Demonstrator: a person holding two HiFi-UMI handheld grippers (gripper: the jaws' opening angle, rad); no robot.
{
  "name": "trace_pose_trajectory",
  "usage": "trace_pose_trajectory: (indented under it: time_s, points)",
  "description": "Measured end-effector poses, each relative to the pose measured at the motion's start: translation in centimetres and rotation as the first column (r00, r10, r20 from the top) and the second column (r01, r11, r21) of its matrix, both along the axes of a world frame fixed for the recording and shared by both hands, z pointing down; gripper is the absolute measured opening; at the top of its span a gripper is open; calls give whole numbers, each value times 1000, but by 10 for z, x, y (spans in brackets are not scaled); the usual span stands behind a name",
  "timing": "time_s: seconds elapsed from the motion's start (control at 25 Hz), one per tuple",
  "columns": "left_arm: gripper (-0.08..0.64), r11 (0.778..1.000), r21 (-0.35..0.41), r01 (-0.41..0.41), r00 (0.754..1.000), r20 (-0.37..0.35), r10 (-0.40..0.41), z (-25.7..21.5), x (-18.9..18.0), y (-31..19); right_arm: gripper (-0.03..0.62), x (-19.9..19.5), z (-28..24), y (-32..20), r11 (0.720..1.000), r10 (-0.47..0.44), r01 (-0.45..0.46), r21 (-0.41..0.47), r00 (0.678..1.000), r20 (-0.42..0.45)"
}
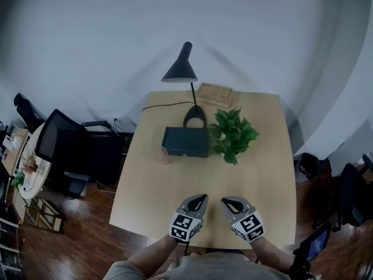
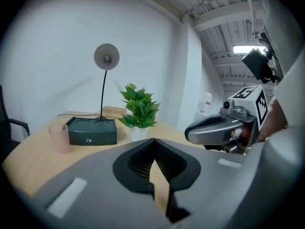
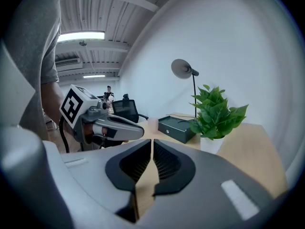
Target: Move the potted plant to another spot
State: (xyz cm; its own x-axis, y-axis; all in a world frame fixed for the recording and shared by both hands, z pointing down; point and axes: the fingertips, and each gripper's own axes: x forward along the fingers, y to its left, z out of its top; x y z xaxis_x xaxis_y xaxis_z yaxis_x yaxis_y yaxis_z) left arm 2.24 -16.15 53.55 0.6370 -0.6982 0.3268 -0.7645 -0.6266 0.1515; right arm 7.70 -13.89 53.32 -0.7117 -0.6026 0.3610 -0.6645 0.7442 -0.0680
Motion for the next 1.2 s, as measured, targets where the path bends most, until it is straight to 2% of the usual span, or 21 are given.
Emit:
trace_pose_trajectory:
  time_s: [0.08, 0.36, 0.72, 0.96, 1.2]
  points:
    - [3, 1000, 7, -14, 1000, -10, 14, -4, -4, 17, 8, -7, -4, 14, 1000, 12, -12, 8, 1000, 2]
    - [3, 998, 36, -44, 997, -62, 46, -24, -31, 94, 8, -35, -17, 89, 998, 66, -66, 8, 998, 23]
    - [3, 999, 4, -47, 991, -125, 47, -25, -59, 177, 8, -57, -28, 184, 995, 103, -103, -7, 994, 30]
    - [3, 999, -6, -38, 992, -117, 37, -28, -56, 214, 7, -56, -38, 211, 997, 80, -80, 6, 996, 40]
    - [3, 1000, -1, -1, 993, -117, 1, -30, -24, 236, 7, -21, -48, 232, 997, 57, -59, 45, 997, 46]
